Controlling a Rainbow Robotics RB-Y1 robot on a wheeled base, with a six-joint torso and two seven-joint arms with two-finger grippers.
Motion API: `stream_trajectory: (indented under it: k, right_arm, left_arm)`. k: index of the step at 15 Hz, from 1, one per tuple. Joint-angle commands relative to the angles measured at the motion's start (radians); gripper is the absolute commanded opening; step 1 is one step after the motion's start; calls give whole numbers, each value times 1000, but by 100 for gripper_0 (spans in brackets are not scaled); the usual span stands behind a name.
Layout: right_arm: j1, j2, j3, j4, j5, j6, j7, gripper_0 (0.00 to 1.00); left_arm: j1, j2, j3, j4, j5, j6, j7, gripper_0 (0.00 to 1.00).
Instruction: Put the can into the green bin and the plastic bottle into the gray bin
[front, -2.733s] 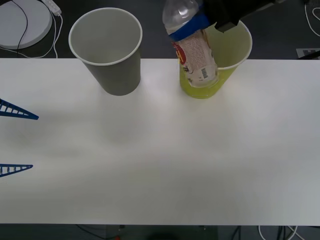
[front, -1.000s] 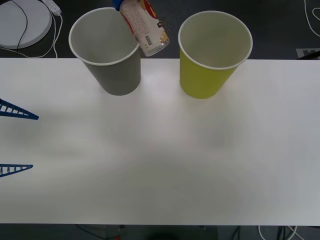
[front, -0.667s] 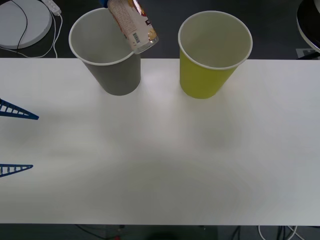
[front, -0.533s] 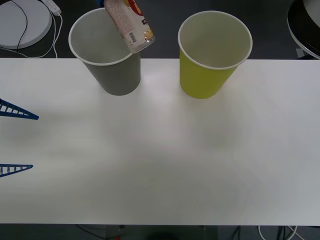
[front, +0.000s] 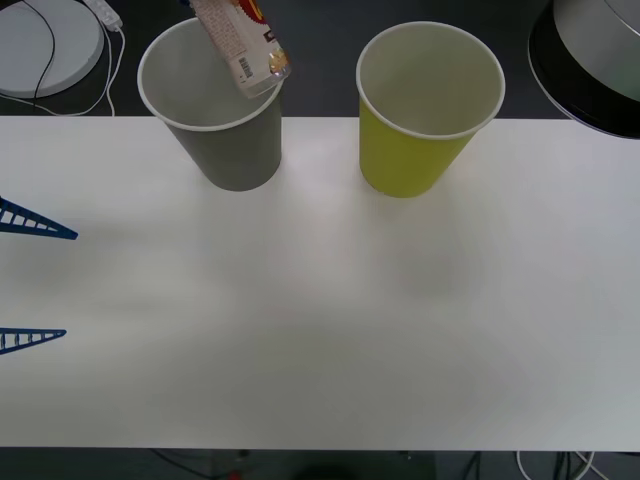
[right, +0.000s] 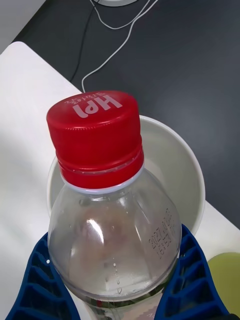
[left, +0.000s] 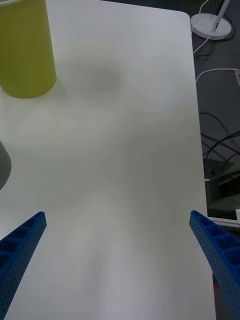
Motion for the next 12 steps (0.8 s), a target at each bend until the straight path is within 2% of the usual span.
stream_trajectory:
  k: [1,8,9,10,11,12]
  right_arm:
    - [-9,21,8,29,-4,0,0,0]
    - [-29,49,37,60,-20,11,0,0]
    - [-32,49,37,65,-21,11,2,37]
    - [-32,49,36,66,-21,11,2,95]
    - [-32,49,36,68,-23,16,2,100]
    - [-32,49,36,66,-23,26,5,100]
  left_arm:
    - [0,0,0,0,0,0,0,100]
    - [0,0,0,0,0,0,0,100]
    - [0,0,0,0,0,0,0,100]
    - [0,0,0,0,0,0,0,100]
    - [0,0,0,0,0,0,0,100]
    - [0,0,0,0,0,0,0,100]
